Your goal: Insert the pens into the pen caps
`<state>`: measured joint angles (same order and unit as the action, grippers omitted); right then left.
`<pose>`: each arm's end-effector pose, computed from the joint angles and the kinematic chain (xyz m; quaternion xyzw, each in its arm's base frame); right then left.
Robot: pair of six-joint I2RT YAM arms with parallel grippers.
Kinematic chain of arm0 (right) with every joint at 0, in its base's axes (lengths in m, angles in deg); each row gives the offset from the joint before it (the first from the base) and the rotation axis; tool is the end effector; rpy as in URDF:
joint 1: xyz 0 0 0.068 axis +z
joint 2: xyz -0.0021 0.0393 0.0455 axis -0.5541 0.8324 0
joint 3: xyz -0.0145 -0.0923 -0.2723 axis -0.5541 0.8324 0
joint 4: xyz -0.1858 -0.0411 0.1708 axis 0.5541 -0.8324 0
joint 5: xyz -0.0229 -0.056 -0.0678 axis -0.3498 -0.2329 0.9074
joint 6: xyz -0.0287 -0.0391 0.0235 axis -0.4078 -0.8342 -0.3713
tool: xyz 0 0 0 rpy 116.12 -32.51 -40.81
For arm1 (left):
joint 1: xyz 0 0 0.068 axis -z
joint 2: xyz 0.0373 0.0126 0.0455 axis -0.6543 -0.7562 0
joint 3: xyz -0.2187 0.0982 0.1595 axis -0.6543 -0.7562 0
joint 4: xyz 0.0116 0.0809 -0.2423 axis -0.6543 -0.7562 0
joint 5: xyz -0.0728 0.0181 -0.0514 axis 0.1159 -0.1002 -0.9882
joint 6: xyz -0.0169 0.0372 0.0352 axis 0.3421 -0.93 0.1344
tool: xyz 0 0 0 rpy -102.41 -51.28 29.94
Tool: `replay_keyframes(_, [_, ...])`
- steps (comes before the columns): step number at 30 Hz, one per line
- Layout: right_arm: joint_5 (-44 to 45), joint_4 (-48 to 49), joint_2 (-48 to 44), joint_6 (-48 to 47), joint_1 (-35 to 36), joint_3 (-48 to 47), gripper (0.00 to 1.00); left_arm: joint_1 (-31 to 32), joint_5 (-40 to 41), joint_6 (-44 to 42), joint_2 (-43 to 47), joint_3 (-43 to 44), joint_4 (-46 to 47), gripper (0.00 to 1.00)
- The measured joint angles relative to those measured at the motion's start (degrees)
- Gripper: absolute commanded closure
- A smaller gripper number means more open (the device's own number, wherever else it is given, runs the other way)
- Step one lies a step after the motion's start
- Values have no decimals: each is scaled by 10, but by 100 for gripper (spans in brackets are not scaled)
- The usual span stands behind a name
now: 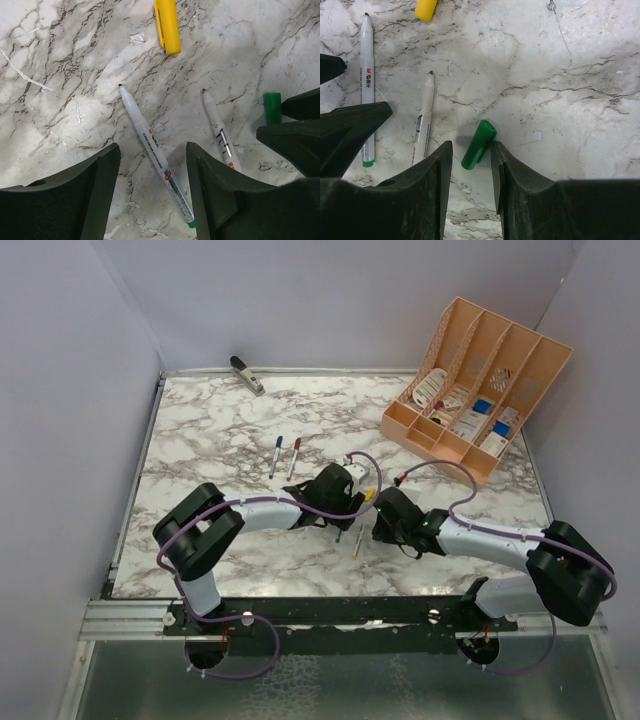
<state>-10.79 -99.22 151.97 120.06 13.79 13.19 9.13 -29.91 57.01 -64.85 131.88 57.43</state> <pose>0.1552 0.1533 0.1709 0.0869 0.9509 0.1081 0.2766 0.2229 -0.2670 0.1742 0.2857 0.8845 -0.2059 0.3060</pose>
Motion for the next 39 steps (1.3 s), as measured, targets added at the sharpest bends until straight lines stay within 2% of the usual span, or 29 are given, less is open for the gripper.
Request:
replay_keyframes(13, [45, -39, 60, 44, 21, -54, 66, -3, 3, 17, 2, -7, 7, 49])
replay_keyframes(25, [52, -47, 69, 56, 21, -52, 95, -5, 11, 35, 26, -51, 37, 68])
replay_keyframes(29, [52, -45, 71, 57, 21, -48, 99, -5, 23, 39, 24, -51, 37, 77])
replay_keyframes(34, [52, -43, 69, 60, 21, -48, 99, -4, 37, 39, 13, -39, 21, 96])
replay_keyframes(36, [53, -42, 60, 66, 21, -47, 99, -3, 39, 40, 12, -36, 16, 100])
replay_keyframes(39, [55, -44, 50, 77, 21, -43, 99, -2, 41, 42, 9, -33, 9, 100])
